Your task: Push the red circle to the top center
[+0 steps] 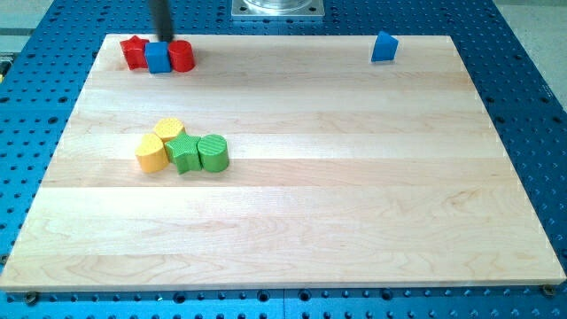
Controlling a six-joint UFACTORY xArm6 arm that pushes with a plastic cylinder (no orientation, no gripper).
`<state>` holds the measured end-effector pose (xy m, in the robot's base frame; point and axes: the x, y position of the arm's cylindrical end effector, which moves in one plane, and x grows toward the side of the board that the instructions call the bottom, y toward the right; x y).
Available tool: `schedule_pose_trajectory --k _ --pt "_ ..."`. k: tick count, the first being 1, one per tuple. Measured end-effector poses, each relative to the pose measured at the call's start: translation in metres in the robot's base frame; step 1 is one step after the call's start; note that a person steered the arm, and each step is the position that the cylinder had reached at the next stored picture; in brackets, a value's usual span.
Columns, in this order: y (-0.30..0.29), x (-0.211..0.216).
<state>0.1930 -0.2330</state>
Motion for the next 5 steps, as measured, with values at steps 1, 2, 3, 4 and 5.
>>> schedule_pose_trajectory --k 1,2,3,4,5 --pt "-0.065 0.000" --pt "-0.067 0.014" --pt "-0.012 0.033" --pt "0.039 0.043" --pt "0.048 0.059"
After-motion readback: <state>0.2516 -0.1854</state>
